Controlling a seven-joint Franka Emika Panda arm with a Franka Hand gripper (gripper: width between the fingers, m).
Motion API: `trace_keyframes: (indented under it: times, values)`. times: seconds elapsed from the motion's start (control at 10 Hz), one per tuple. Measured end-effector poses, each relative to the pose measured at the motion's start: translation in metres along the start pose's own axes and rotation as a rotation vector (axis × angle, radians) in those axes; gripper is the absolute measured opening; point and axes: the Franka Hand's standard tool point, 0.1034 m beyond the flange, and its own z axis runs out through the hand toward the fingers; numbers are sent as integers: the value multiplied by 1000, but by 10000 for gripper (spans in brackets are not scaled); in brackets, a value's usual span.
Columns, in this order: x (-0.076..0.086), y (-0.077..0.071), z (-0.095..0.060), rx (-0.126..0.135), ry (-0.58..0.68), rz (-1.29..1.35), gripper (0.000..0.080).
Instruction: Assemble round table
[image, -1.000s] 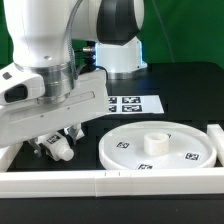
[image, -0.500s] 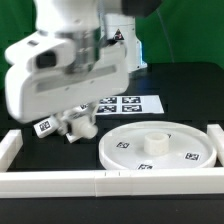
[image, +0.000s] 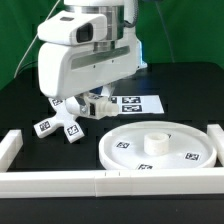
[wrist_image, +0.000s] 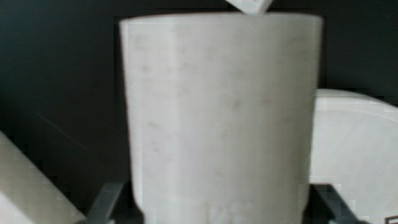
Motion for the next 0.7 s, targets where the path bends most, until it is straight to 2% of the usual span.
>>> trace_keyframes:
  times: [0.1,0.2,0.3,0.4,0.5,0.7]
  values:
    - [3,-18,-1,-3,12,-65,317]
    - [4,-39,-2,15,14,-102,317]
    - [7,-50,-3,-4,26,-143,317]
    - [4,-55,-1,-25,33,-209,317]
    - [1,-54,0,-17,24,-262,317]
    - [-2,-53,1,-20,13,-380,317]
